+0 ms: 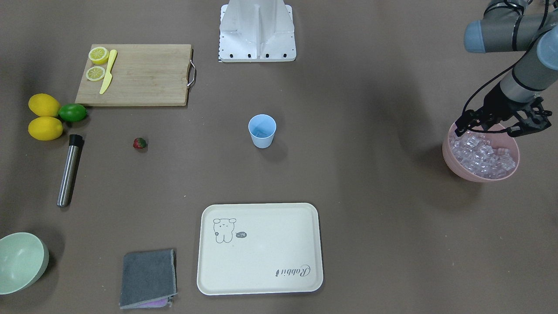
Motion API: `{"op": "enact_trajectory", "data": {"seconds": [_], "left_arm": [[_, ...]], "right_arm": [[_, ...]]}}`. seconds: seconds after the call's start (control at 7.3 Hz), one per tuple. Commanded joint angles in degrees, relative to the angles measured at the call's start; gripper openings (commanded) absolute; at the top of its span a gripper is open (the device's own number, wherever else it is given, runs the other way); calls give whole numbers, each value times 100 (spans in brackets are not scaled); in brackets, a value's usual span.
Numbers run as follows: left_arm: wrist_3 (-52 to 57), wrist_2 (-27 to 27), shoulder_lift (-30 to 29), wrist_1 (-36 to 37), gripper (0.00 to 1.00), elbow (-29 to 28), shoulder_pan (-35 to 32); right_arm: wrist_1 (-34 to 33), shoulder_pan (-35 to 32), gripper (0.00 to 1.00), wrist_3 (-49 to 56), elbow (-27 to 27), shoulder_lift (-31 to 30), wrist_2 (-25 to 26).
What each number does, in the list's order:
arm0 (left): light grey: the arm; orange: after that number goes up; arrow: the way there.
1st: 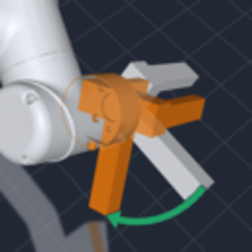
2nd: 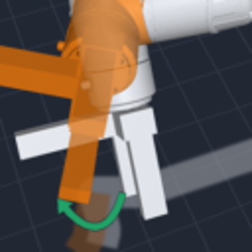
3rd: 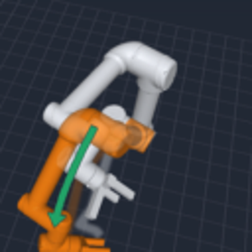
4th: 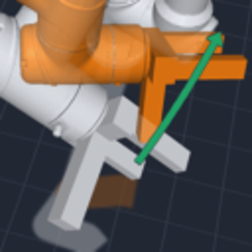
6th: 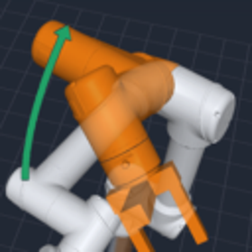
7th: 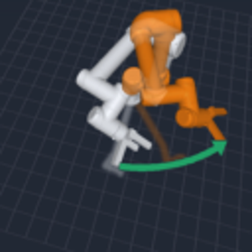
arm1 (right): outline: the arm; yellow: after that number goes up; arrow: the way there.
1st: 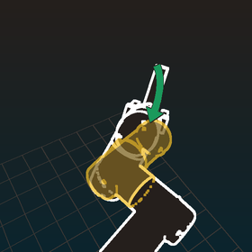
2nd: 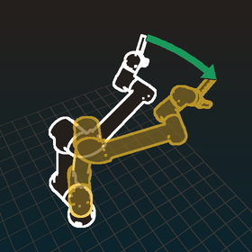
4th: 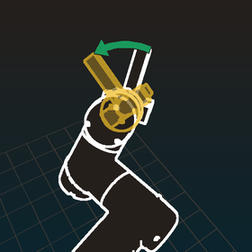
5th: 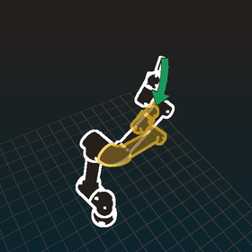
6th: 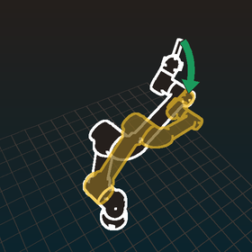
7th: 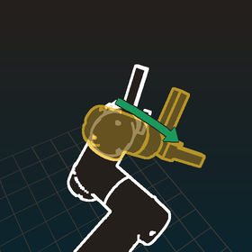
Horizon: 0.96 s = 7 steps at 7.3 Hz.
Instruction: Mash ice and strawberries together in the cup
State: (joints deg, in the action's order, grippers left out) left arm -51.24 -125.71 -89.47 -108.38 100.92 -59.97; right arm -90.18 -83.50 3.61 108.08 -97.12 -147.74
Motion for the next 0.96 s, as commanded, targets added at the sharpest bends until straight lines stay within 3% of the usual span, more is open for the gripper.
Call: {"op": "enact_trajectory", "data": {"seconds": [0.0,0.41,0.82], "left_arm": [[-17,2,0,-148,81,-169,-6],[-17,344,-61,-253,74,-353,3],[-35,345,-97,-254,71,-407,11]], "right_arm": [[0,0,100,9,20,0,0],[0,0,100,17,20,0,9],[0,-9,100,17,28,-17,9]]}}
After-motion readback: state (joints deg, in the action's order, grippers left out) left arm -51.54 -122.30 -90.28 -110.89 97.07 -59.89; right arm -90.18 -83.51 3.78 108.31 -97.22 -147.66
